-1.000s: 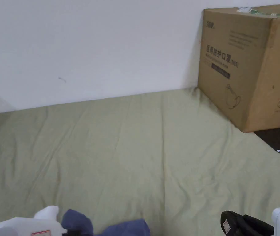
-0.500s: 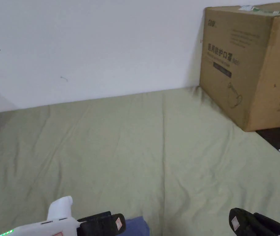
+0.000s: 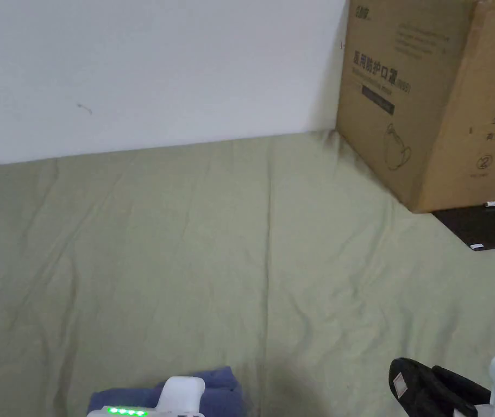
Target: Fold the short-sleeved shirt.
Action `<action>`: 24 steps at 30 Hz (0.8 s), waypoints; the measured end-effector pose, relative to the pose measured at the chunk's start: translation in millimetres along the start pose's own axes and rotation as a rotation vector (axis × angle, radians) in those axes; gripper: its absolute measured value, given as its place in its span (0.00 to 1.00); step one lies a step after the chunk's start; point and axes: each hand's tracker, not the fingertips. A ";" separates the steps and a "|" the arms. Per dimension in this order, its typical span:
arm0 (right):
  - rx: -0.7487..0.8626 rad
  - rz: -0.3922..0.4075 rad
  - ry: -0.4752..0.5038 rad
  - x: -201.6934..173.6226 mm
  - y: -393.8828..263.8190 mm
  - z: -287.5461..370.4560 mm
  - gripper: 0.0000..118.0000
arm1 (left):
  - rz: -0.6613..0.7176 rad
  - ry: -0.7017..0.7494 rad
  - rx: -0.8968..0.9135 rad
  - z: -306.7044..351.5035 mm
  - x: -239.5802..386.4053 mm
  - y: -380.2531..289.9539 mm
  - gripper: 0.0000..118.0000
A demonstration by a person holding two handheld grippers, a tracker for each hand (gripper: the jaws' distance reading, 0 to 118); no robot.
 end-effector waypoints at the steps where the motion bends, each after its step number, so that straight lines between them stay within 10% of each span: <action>1: -0.003 -0.001 -0.005 0.9 -0.6 -1.4 0.01 | -0.005 0.005 0.020 -4.0 1.6 -3.3 0.01; 7: -0.015 -0.041 0.026 -6.8 0.1 -5.7 0.01 | 0.133 -0.314 0.201 44.7 0.6 -0.1 0.01; 15: 0.264 0.134 0.101 -50.8 33.3 22.4 0.01 | -0.186 0.189 0.900 249.2 28.9 -23.0 0.01; 20: 0.664 0.242 -0.065 -77.5 20.1 44.2 0.01 | -0.095 0.500 1.249 307.6 35.2 -66.8 0.00; 24: 0.658 0.283 -0.189 -84.9 4.7 41.4 0.01 | -0.095 0.740 1.259 297.1 33.1 -95.2 0.00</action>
